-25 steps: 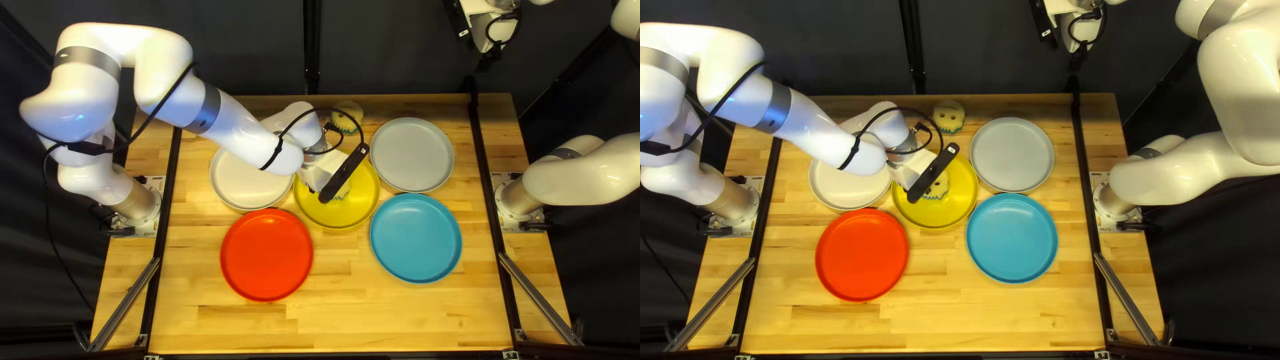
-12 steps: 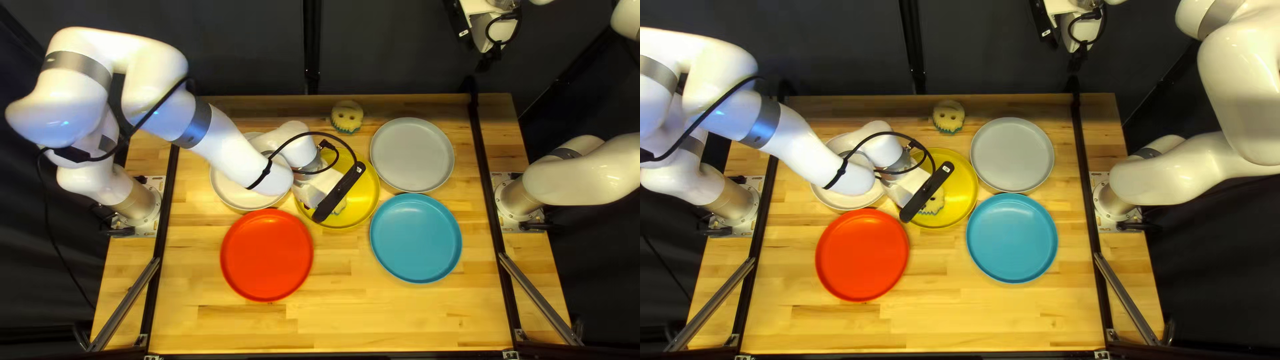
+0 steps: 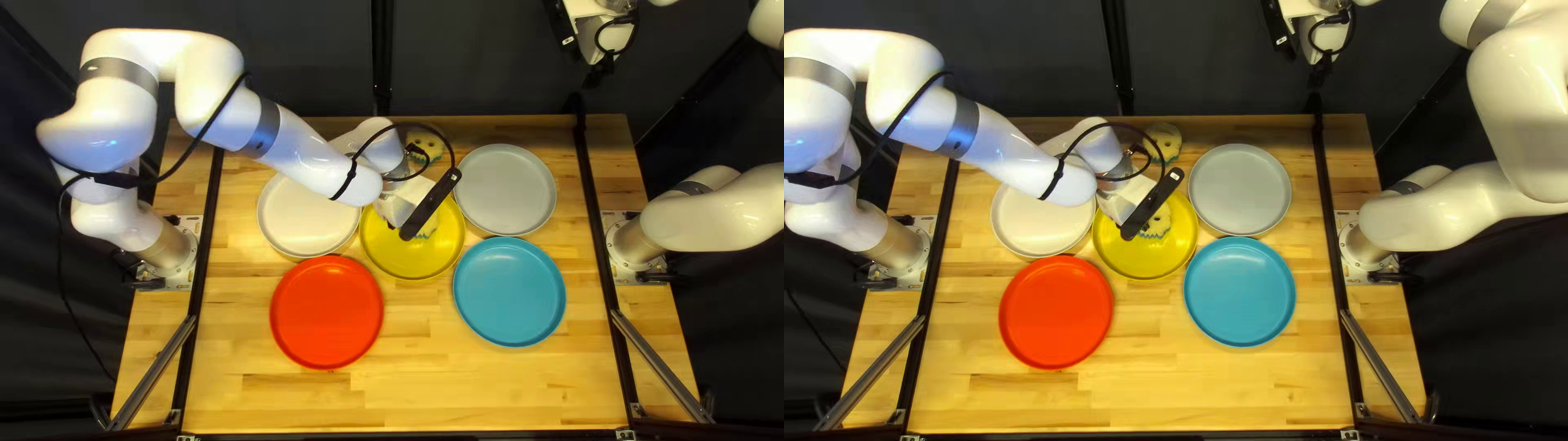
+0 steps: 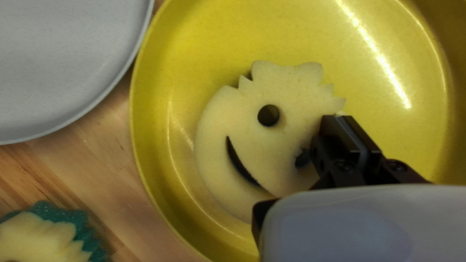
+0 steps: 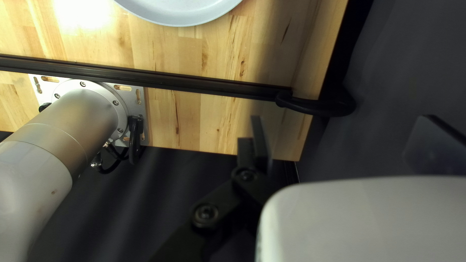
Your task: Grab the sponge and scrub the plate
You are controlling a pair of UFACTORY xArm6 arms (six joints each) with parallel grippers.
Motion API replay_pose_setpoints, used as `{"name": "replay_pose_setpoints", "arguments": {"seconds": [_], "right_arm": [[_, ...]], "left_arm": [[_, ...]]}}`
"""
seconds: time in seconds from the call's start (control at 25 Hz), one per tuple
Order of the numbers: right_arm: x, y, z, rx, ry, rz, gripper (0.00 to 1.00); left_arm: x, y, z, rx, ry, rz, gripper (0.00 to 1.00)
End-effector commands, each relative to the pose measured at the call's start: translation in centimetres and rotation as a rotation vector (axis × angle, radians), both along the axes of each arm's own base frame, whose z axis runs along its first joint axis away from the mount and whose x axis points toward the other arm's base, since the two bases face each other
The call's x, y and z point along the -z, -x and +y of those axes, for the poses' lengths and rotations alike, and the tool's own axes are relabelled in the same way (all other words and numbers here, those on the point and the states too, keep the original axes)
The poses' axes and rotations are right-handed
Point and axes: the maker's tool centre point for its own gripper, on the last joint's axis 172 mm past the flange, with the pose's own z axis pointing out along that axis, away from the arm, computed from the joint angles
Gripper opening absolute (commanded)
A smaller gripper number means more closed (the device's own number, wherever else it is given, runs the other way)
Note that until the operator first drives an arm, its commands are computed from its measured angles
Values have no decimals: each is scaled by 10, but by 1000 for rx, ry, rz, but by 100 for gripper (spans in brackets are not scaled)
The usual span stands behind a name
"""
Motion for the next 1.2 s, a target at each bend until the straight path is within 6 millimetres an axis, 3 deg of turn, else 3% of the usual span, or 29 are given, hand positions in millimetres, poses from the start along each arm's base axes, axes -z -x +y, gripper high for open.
{"name": "replay_pose_setpoints", "arguments": {"seconds": [0.04, 0.28, 0.48, 0.72, 1.0, 1.2], "right_arm": [[0, 0, 0, 0, 0, 0, 100], [0, 0, 0, 0, 0, 0, 100], [0, 0, 0, 0, 0, 0, 100], [0, 0, 0, 0, 0, 0, 100], [0, 0, 0, 0, 0, 0, 100], [0, 0, 0, 0, 0, 0, 100]], "left_arm": [[4, 6, -17, 7, 4, -1, 0], [-2, 28, -56, 10, -8, -8, 0], [-3, 34, -75, 12, -14, -16, 0], [-8, 13, -66, 14, -17, -32, 0], [-4, -23, -37, 21, -22, -43, 0], [2, -30, -40, 36, -20, -43, 0]]}}
